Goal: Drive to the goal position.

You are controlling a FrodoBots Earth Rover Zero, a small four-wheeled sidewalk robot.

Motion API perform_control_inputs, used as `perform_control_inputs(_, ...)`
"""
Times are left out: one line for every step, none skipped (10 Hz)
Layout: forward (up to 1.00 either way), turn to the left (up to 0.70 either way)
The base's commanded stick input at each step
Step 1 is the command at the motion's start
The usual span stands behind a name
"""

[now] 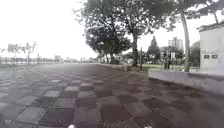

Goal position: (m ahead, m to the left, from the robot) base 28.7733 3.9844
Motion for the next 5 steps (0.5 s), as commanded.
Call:
perform_control_inputs(0.70, 0.00)
perform_control_inputs(0.70, 0.00)
perform_control_inputs(0.70, 0.00)
perform_control_inputs(0.70, 0.00)
perform_control_inputs(0.70, 0.00)
